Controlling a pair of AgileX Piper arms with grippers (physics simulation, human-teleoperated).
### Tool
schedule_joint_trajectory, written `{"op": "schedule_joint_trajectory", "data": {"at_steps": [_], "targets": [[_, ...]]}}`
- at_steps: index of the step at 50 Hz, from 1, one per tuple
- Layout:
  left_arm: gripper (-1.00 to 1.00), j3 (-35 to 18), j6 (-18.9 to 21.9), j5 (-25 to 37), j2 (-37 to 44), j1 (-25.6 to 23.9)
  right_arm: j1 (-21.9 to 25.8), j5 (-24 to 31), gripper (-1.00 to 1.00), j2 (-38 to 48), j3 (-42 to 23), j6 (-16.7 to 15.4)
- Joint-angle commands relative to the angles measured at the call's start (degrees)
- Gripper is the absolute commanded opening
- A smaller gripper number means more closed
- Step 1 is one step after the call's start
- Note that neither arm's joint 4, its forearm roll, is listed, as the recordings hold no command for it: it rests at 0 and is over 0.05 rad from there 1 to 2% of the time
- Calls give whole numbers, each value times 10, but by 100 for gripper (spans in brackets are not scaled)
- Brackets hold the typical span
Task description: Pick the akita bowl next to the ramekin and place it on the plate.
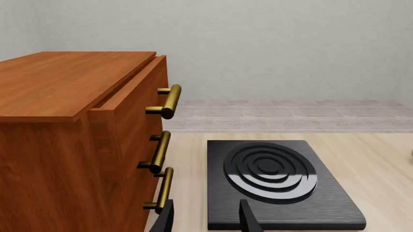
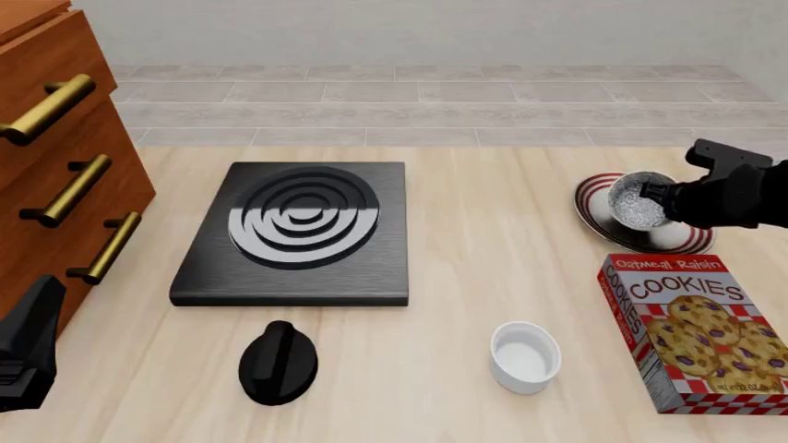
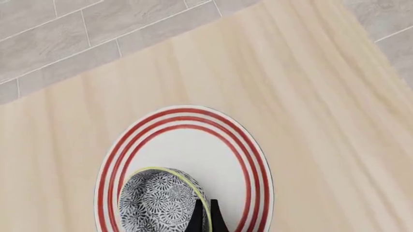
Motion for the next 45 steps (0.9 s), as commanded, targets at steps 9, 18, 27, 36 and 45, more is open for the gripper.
{"op": "schedule_joint_trajectory", "data": {"at_steps": [9,18,27,36,45], "targets": [[100,0,0,0,0,0,5,-3,-100,11,-4,2],[100,0,0,0,0,0,6,7,100,7,-13,1],[100,0,0,0,0,0,10,19,100,2,-25,5],[100,0,0,0,0,0,8,30,100,-8,-33,5],[100,0,0,0,0,0,7,36,100,-18,-36,3]]}}
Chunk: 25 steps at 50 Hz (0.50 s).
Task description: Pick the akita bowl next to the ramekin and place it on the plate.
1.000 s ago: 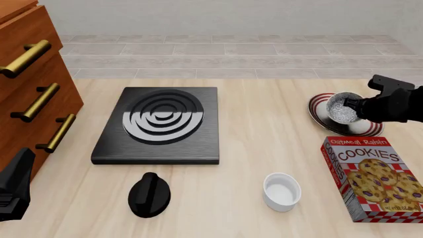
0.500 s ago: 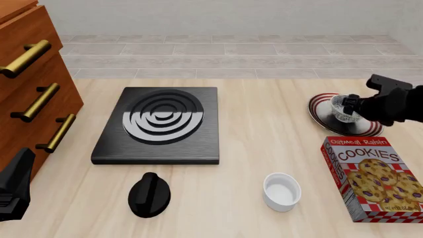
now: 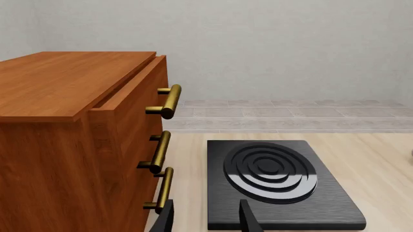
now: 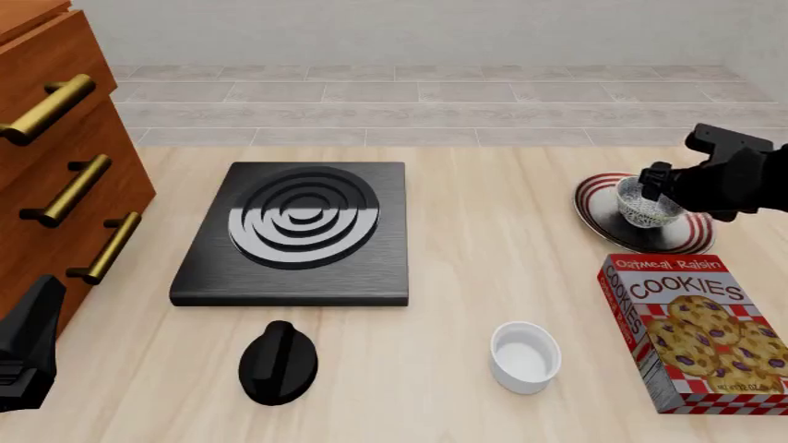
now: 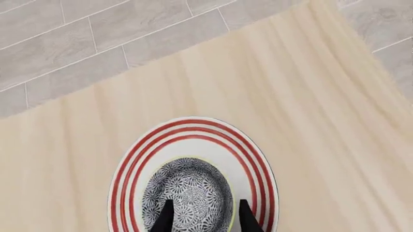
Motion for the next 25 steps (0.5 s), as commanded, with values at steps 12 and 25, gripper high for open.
{"op": "schedule_joint_trajectory", "data": {"at_steps": [12,25], "targets": [[100,0,0,0,0,0,-4,19,100,-33,-4,0],[100,0,0,0,0,0,-2,21,100,-58,11,3]]}}
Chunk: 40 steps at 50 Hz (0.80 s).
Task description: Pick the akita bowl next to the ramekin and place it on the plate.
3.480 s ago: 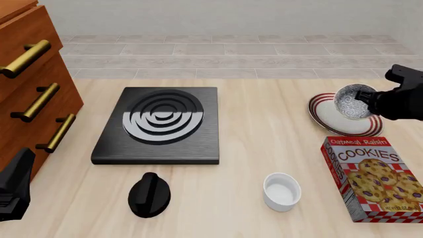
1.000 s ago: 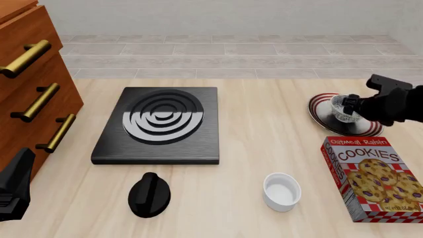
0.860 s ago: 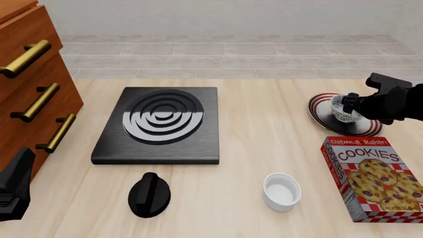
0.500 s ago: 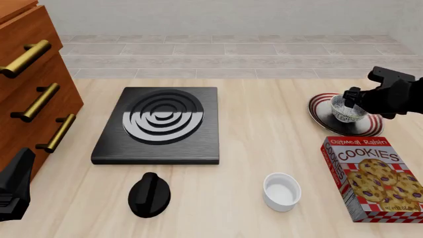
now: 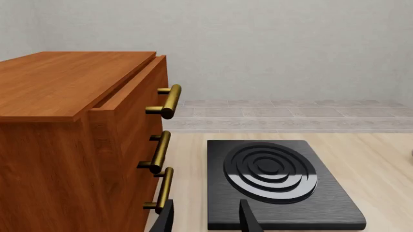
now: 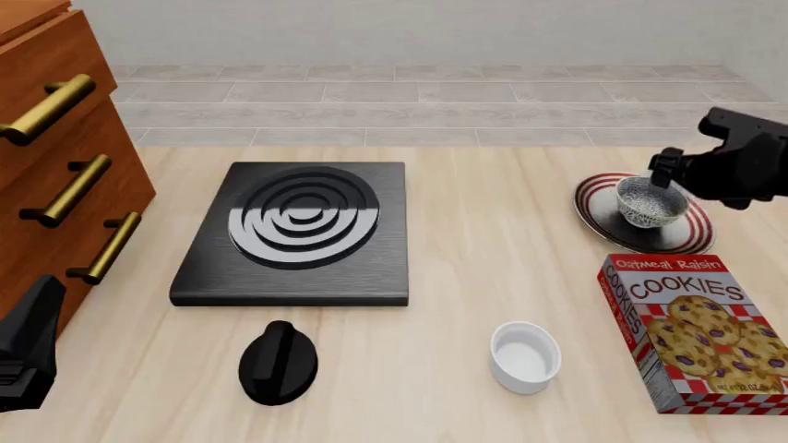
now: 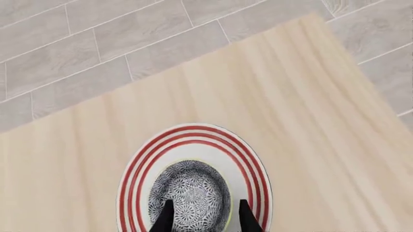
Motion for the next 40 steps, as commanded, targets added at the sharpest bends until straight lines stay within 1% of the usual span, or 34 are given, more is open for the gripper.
{"op": "schedule_joint_trajectory", "data": {"at_steps": [1,40], "targets": [[100,0,0,0,0,0,2,5,100,-23,10,2],[100,0,0,0,0,0,6,31,100,-136,59,4]]}}
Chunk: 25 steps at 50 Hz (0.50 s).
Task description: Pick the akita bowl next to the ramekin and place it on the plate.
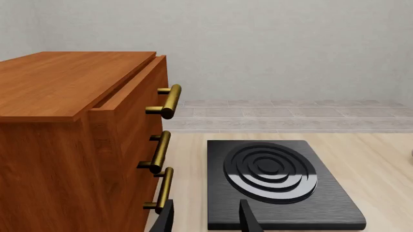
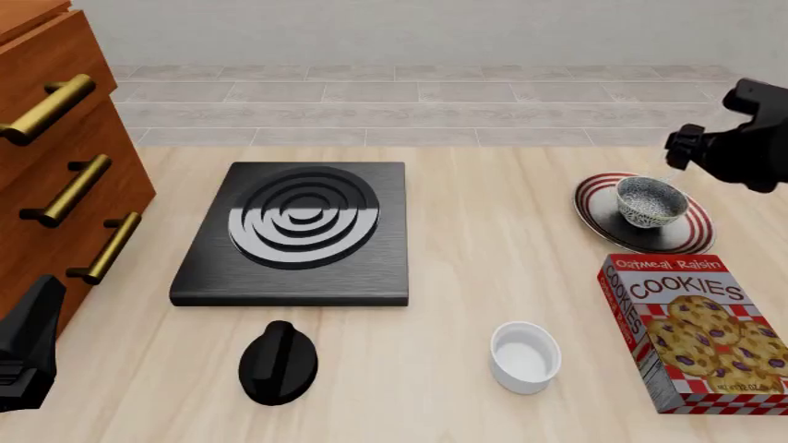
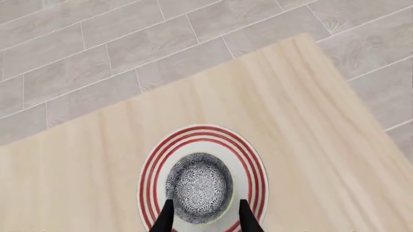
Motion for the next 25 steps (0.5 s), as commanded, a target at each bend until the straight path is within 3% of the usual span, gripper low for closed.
{"op": "schedule_joint_trajectory", "data": {"at_steps": [1,25], "targets": [[100,0,0,0,0,0,-1,8,100,-32,13,0],[100,0,0,0,0,0,-1,38,100,-100,27,2]]}}
